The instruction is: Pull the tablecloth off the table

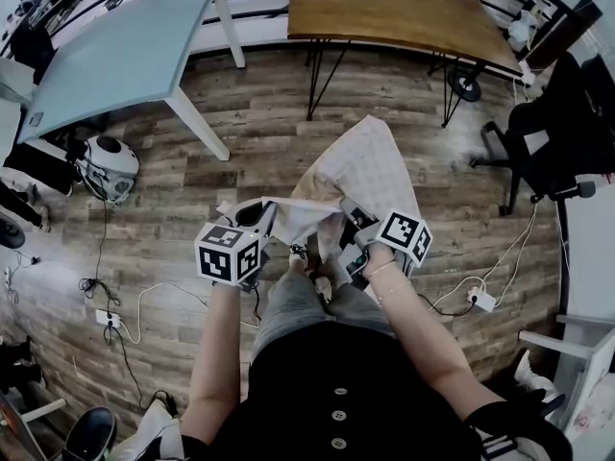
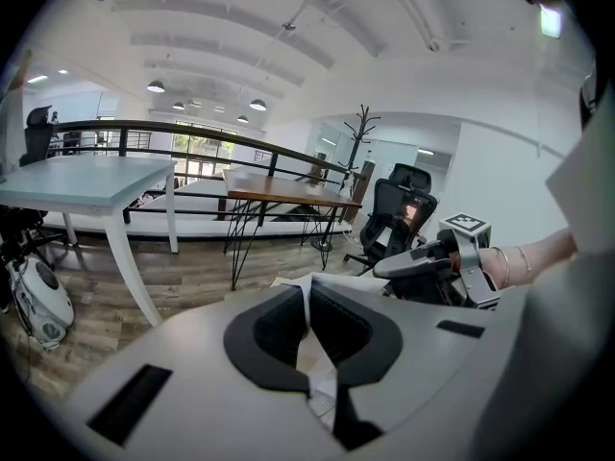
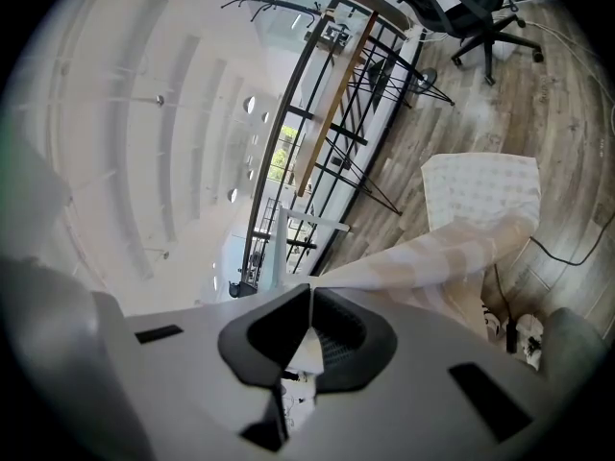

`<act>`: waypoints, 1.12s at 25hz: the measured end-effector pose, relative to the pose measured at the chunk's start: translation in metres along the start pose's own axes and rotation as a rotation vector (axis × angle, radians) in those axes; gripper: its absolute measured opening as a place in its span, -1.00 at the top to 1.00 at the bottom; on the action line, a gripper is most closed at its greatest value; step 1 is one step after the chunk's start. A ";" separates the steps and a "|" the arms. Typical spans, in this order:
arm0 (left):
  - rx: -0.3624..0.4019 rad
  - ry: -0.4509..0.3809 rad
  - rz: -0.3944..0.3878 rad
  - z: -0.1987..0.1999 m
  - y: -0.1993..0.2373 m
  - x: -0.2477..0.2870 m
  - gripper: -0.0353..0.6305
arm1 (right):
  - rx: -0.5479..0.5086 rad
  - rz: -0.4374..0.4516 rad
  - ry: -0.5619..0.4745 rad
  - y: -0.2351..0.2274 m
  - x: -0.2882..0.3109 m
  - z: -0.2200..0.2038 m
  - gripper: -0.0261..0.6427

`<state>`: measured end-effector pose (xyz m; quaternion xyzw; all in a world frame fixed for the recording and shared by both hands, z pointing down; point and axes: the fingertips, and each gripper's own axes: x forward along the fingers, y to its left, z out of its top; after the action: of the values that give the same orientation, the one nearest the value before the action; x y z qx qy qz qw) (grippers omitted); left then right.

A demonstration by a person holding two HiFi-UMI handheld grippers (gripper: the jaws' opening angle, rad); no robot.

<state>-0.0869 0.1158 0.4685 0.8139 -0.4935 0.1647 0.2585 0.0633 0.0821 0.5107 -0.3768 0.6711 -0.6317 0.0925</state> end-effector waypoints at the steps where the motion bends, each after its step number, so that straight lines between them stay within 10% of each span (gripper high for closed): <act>1: 0.001 0.001 -0.002 0.000 -0.001 0.000 0.84 | 0.004 0.001 -0.002 0.000 -0.001 0.000 0.84; 28: 0.015 0.011 -0.011 -0.003 -0.008 -0.005 0.84 | 0.013 0.014 -0.019 -0.001 -0.005 0.000 0.84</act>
<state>-0.0824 0.1246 0.4663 0.8177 -0.4863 0.1713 0.2560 0.0669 0.0851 0.5104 -0.3777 0.6686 -0.6318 0.1057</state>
